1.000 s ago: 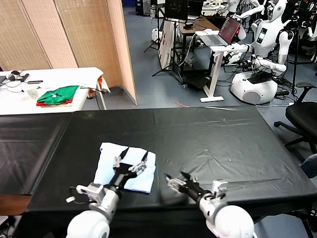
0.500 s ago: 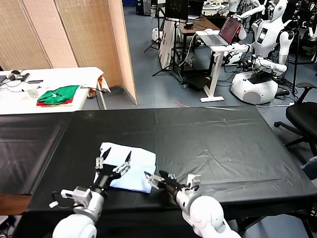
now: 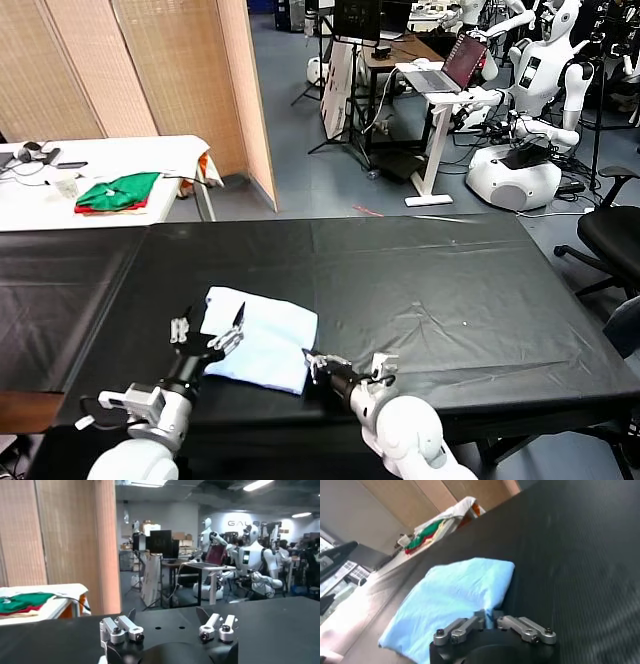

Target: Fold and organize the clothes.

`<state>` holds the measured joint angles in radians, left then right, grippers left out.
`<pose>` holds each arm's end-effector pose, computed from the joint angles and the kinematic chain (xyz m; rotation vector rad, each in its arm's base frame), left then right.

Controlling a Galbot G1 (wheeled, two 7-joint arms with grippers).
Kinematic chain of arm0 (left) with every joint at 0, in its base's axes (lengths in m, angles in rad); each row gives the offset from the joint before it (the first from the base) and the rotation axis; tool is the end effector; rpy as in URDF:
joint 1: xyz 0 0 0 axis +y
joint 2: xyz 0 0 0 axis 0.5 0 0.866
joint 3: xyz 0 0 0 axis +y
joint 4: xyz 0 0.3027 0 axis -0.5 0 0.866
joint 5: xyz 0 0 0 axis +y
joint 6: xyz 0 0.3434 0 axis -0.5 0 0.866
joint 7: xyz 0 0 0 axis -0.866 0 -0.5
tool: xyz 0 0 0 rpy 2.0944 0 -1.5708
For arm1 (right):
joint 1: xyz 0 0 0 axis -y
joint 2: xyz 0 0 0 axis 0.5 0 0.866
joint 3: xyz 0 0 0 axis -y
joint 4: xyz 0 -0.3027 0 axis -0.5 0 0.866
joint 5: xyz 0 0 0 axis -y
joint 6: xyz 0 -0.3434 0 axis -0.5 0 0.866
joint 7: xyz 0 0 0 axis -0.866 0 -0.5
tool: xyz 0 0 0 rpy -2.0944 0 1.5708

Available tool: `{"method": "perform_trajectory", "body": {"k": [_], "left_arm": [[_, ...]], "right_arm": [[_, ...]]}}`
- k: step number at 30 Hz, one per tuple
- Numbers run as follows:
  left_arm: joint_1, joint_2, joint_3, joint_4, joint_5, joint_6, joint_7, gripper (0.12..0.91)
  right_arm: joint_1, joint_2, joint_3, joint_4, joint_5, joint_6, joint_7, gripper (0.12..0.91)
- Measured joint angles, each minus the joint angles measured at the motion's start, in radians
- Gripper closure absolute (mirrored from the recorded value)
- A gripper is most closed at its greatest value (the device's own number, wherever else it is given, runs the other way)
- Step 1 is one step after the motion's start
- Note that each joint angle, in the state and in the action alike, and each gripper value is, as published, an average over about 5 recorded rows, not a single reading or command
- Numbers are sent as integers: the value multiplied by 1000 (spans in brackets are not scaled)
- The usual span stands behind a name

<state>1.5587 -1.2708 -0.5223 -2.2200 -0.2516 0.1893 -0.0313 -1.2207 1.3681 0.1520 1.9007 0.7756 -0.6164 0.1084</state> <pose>0.1940 0.0278 -0.2132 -0.2283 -3.0589 -0.0276 0.2617 0.0770 -0.2604 0.6581 -2.3377 -0.5979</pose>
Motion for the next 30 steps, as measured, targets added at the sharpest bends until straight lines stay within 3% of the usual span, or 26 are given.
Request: {"method": "perform_trajectory", "body": {"k": [8,16,18,21,26,30], "left_arm": [[2,-7,-19,16,0,-25,-1,123],[-3,-26,1,31,6,-23,-13,123],[-4,-27,7,30,0,-10,-21,123],[-5,-23,16,30,-18,5,-33,123],[6,-3,25,36,-42,-22,-50,123],[21,15,20,35,-69,-30,-80,123]], "right_arm": [[-2,-83,124,96,-96,-117,24,880],[-23,-208,269,137,-118,-122,5,850],[-35,-230,297,150,-118,-122,-9,773],[-56,-258,336,176,-116,-121,-16,591],[-99,-279,385,228,-119,-121,-12,276],[-146,-275,411,265,-141,-114,0,136]]}}
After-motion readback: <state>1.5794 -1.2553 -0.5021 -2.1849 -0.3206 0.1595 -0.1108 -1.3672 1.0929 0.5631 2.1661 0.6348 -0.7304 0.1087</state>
